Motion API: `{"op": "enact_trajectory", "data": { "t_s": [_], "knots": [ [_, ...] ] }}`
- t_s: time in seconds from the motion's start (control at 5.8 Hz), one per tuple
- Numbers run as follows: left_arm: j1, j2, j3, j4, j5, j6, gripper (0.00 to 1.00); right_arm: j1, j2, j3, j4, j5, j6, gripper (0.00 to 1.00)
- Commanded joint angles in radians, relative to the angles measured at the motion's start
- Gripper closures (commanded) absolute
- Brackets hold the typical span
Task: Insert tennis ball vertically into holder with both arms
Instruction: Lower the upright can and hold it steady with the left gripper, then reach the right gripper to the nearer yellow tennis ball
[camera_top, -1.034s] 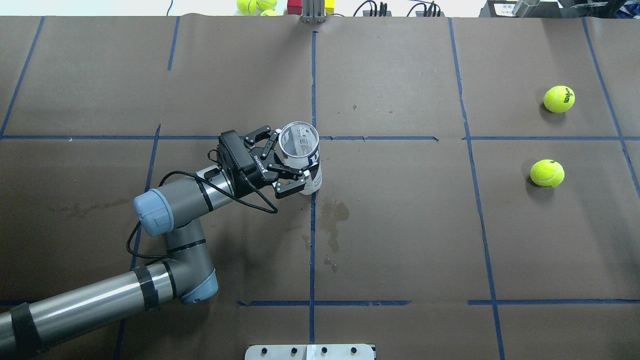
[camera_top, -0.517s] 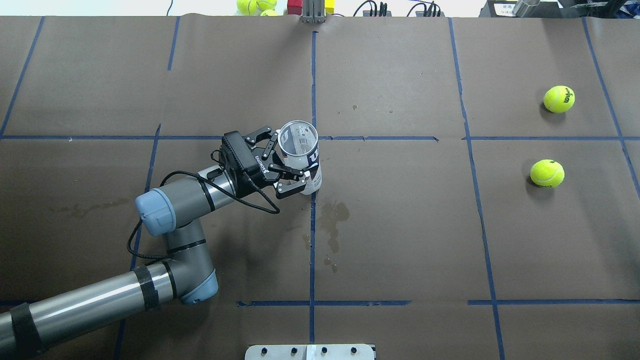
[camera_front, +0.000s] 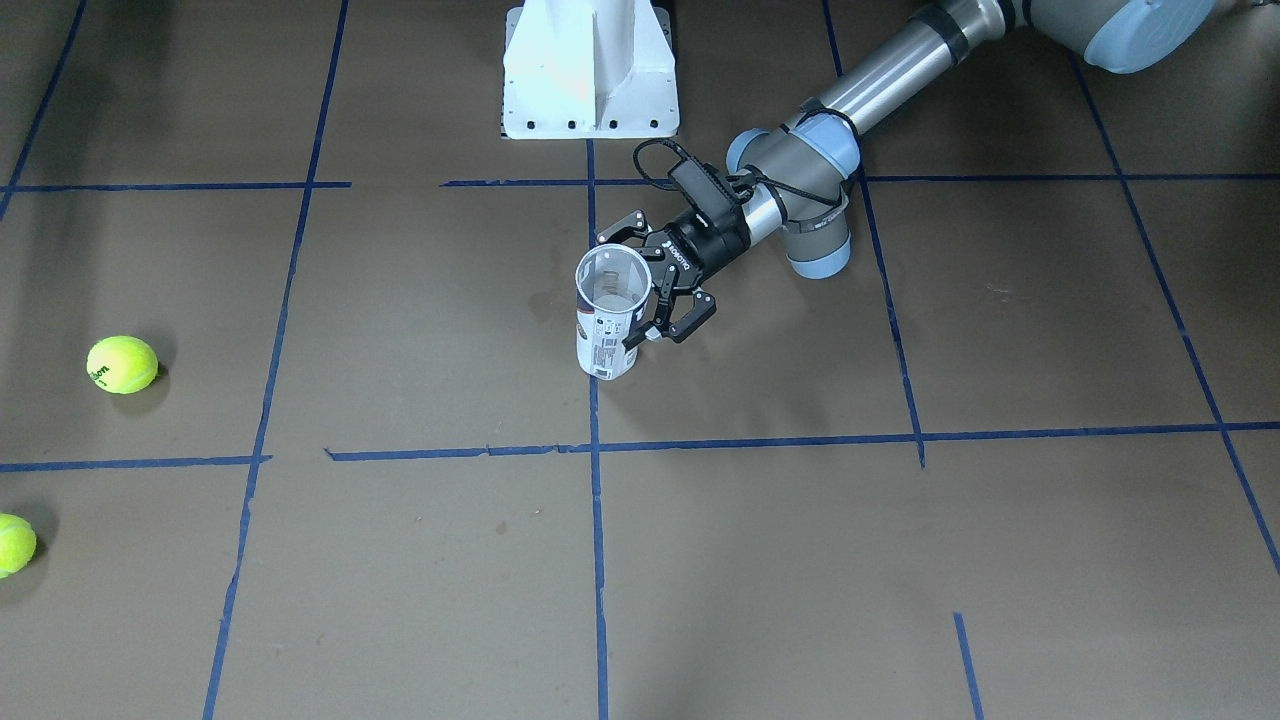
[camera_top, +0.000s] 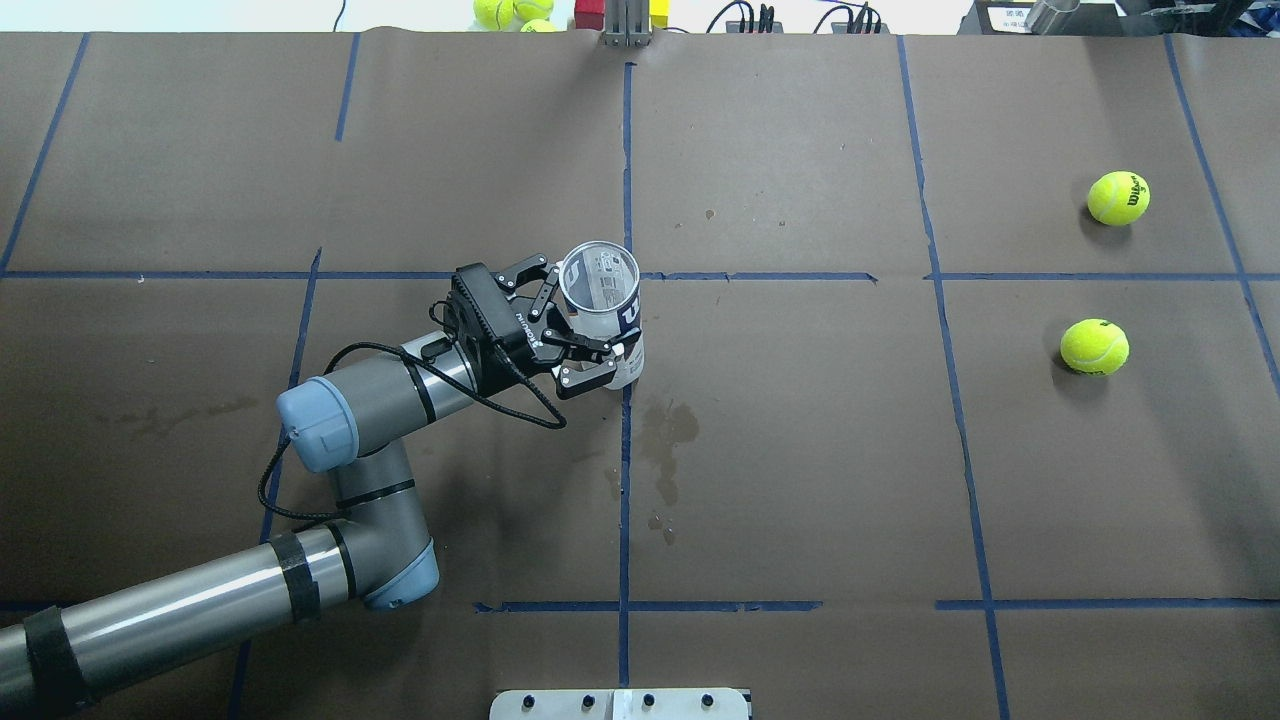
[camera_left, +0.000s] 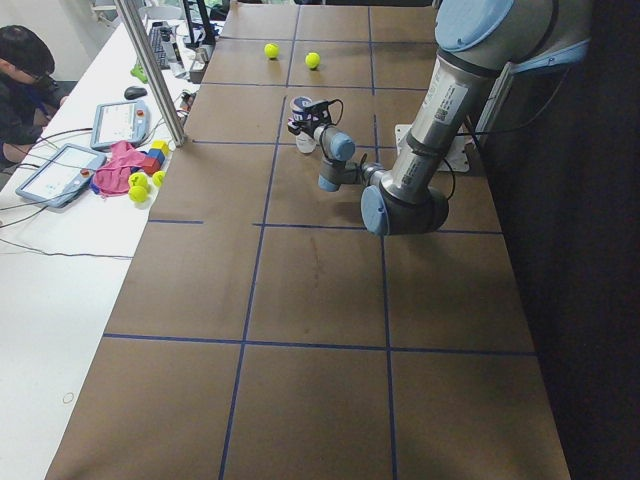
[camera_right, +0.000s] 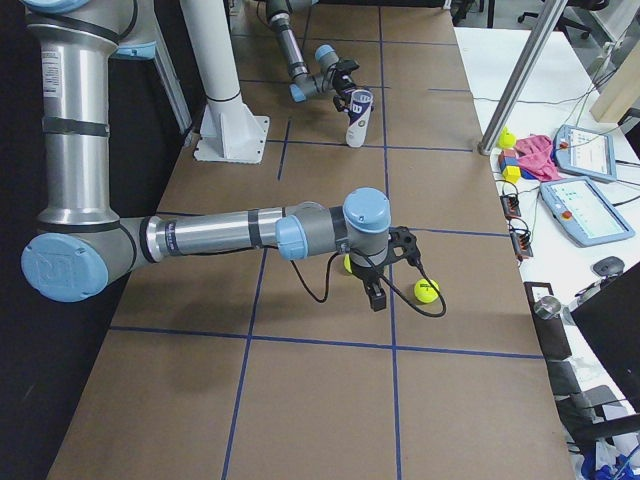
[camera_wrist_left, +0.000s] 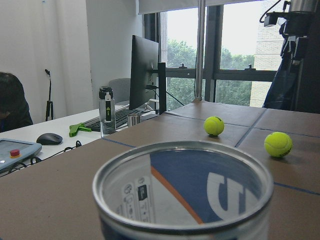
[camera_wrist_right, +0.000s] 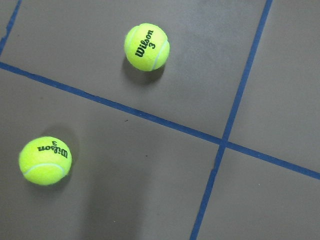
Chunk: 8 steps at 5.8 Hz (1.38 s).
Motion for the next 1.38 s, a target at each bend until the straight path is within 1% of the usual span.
{"op": "enact_trajectory", "data": {
  "t_s": [0.0, 0.17, 0.34, 0.52, 0.69, 0.86, 1.21],
  "knots": [
    [0.001, -0.003, -0.002, 0.008, 0.000, 0.000, 0.05, -0.068, 0.003, 0.065, 0.002, 0.006, 0.060, 0.00],
    [0.001, -0.004, -0.002, 0.008, 0.000, 0.000, 0.05, -0.169, 0.015, 0.117, 0.032, 0.000, 0.236, 0.00],
    [0.001, -0.004, -0.002, 0.008, 0.000, 0.000, 0.05, -0.286, 0.015, 0.119, 0.205, -0.068, 0.490, 0.00],
    [0.001, -0.004, -0.002, 0.008, 0.000, 0.000, 0.05, -0.414, 0.015, 0.102, 0.322, -0.187, 0.637, 0.00],
    [0.001, -0.006, -0.002, 0.006, 0.000, 0.000, 0.05, -0.426, 0.015, 0.050, 0.349, -0.221, 0.582, 0.00],
    [0.001, -0.006, -0.002, 0.006, 0.000, 0.000, 0.05, -0.428, 0.018, -0.017, 0.395, -0.221, 0.550, 0.00],
    [0.001, -0.004, -0.002, 0.006, 0.000, 0.002, 0.05, -0.468, 0.023, -0.064, 0.406, -0.221, 0.545, 0.00]
  ]
}}
